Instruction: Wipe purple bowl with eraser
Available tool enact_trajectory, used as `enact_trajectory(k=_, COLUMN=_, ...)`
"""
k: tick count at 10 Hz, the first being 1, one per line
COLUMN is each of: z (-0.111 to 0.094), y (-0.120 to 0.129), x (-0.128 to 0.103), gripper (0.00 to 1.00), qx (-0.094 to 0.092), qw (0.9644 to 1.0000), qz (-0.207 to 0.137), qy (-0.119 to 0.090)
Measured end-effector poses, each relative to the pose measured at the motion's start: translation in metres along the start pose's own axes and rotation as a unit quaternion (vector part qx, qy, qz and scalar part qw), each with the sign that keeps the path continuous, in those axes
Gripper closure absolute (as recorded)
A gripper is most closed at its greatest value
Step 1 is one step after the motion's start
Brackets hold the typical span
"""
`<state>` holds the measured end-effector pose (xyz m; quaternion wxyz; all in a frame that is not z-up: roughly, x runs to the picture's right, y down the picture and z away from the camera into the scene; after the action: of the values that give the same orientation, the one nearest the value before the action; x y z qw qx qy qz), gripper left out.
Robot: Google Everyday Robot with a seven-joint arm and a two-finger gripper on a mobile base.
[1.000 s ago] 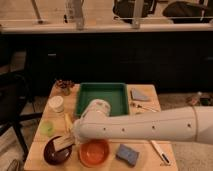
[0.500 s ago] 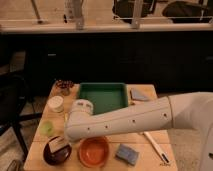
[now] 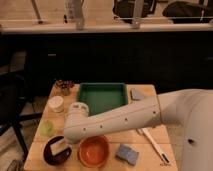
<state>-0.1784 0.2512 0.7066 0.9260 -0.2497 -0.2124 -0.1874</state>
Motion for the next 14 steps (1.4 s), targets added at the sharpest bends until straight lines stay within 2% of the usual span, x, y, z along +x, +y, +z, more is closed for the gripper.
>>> enact_trajectory(k=3, z=0.005, y=0.001, x=-0.001, gripper=1.00, qx=-0.009, qw=1.0000, qz=0.000, qy=-0.004)
enact_trajectory(k=9, z=0.005, y=0.001, x=-0.001, gripper=1.00, qx=-0.009, qw=1.0000, qz=-0.001, qy=-0.004)
enact_trajectory(k=12, z=0.013, y=-0.003, x=-0.011, gripper=1.00, qx=-0.016, qw=0.9994, qz=-0.013, qy=0.027)
enact_trajectory(k=14, z=0.009, y=-0.010, x=-0.016, gripper=1.00, qx=-0.015, qw=0.9985, qz=-0.026, qy=0.047)
